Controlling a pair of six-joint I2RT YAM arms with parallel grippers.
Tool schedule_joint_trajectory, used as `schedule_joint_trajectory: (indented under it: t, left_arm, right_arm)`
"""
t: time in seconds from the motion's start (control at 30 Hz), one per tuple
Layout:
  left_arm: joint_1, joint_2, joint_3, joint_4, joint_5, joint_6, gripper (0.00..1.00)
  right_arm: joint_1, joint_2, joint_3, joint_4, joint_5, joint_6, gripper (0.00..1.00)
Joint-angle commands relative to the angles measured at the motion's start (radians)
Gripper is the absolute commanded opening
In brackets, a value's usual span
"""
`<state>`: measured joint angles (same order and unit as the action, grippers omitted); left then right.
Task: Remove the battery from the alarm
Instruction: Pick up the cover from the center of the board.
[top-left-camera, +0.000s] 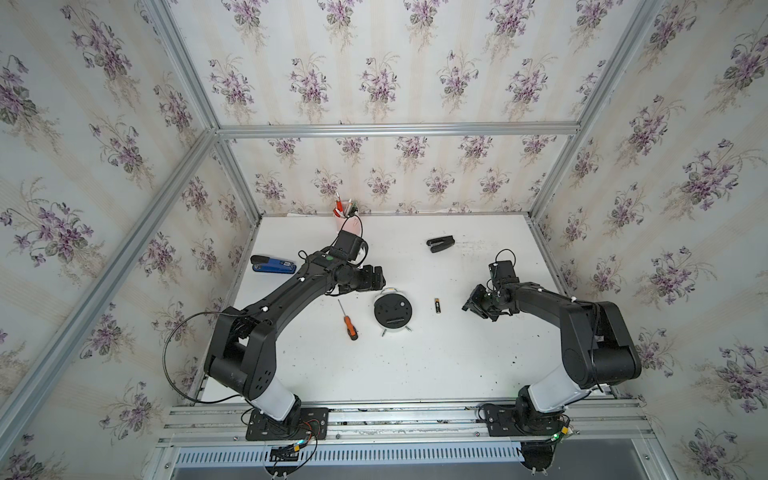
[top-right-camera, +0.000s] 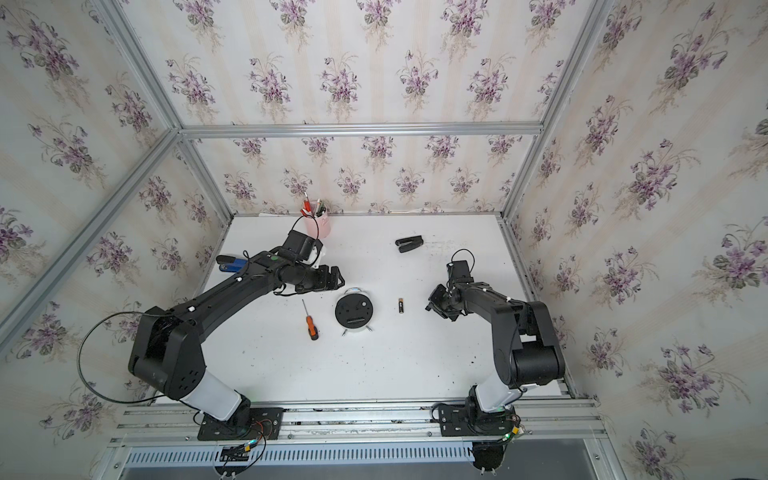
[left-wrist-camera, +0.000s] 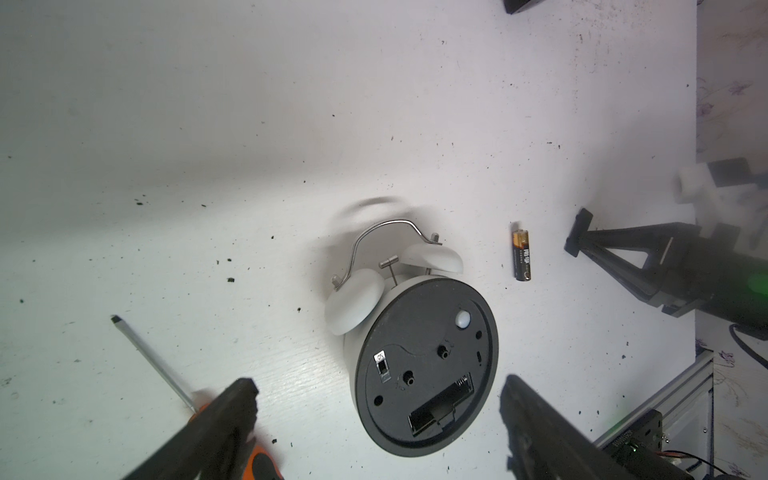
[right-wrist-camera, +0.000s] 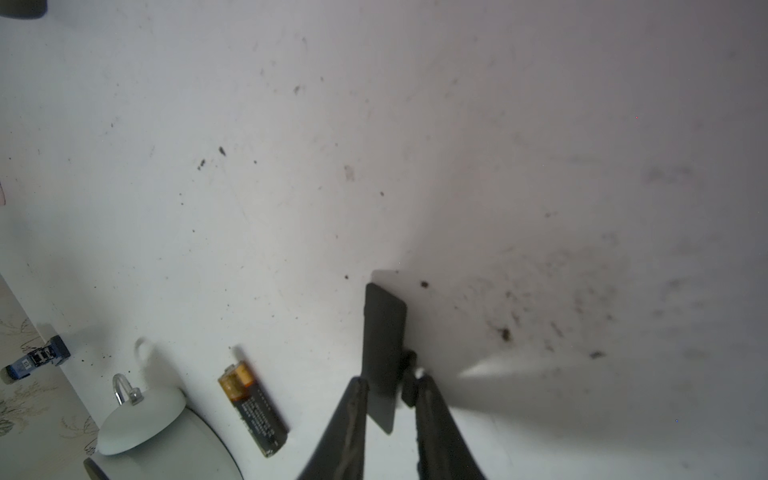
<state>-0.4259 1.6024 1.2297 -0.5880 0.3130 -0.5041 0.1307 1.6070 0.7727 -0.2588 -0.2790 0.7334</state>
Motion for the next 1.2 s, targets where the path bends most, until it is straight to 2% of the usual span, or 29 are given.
schedule_joint_trajectory:
  t: [0.0,0.57,0.97,1.17]
  left_arm:
    - [0.002,-0.006,-0.002,-0.002,-0.016,0.025,0.94]
    - [0.006,0.043,0.02,-0.003,-0.018,0.05,0.93]
    - [0.006,0.057,0.038,-0.007,-0.033,0.046,0.94]
    - [0.011,0.145,0.088,-0.002,-0.04,0.027,0.93]
  right_arm:
    - [-0.002,0.009,-0.009,-0.029,0.059,-0.009,0.23]
    - [-0.017,0.015,-0.019,-0.027,0.033,-0.065,0.0]
    - [-0.017,-0.082,0.008,-0.143,-0.021,-0.124,0.0]
    - [-0.016,-0.174,0.013,-0.184,-0.114,-0.135,0.0]
